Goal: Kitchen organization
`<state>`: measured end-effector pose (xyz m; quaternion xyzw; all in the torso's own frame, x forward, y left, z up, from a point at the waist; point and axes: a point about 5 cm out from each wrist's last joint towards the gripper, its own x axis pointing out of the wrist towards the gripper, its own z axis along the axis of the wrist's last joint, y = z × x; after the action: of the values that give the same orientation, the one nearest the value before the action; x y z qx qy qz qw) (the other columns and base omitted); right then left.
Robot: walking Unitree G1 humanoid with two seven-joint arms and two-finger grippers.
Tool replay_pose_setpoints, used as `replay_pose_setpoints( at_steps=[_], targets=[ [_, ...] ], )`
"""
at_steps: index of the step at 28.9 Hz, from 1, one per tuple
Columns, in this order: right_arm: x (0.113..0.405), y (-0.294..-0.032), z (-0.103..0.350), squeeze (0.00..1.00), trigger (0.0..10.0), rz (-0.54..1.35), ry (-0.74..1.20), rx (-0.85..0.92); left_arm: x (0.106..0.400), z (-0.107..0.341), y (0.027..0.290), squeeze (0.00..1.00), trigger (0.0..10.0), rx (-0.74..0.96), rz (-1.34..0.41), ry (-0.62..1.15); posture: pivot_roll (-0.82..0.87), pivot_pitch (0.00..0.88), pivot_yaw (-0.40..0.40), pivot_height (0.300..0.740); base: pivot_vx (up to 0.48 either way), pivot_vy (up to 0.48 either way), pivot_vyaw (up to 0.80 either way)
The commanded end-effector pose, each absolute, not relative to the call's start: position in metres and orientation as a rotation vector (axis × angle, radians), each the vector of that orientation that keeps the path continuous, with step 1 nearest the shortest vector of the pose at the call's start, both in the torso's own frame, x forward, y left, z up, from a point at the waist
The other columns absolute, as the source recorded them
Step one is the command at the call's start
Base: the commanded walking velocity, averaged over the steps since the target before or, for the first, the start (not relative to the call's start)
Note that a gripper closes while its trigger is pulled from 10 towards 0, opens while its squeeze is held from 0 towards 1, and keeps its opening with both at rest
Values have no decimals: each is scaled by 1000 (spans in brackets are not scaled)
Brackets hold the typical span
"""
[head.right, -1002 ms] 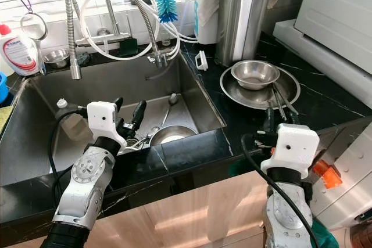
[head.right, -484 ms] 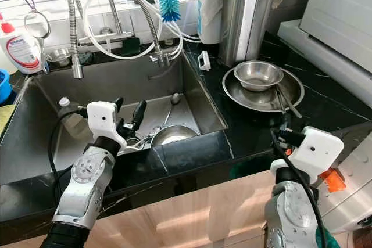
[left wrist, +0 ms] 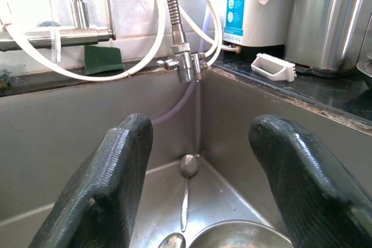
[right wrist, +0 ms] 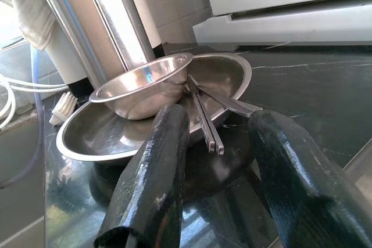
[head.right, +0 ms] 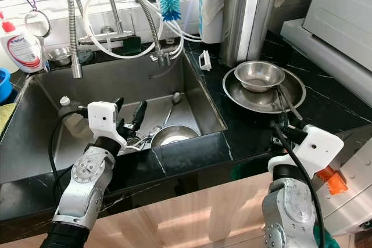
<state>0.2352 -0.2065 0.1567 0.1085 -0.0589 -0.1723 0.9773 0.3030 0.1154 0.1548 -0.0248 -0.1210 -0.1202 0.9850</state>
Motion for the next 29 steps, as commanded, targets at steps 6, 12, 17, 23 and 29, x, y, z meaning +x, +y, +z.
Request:
replay_pose_setpoints(
  at_steps=[6, 12, 17, 23, 29],
  targets=[
    [236, -206, 154, 0, 10000, -354, -95, 245, 304, 154, 119, 0, 10000, -41, -238, -238, -138, 0, 79, 740, 0, 0, 0],
    [237, -206, 151, 0, 10000, -360, -71, 240, 304, 154, 119, 0, 10000, -39, -237, -236, -137, 0, 80, 740, 0, 0, 0],
    [238, -206, 150, 0, 3765, -360, -64, 244, 304, 154, 119, 0, 10000, -38, -237, -235, -136, 0, 80, 740, 0, 0, 0],
    [238, -207, 147, 0, 10000, -372, -46, 246, 303, 154, 119, 0, 10000, -38, -236, -234, -136, 0, 80, 740, 0, 0, 0],
    [238, -208, 147, 0, 3216, -380, -42, 249, 304, 154, 120, 0, 10000, -36, -235, -233, -135, 0, 80, 740, 0, 0, 0]
  ],
)
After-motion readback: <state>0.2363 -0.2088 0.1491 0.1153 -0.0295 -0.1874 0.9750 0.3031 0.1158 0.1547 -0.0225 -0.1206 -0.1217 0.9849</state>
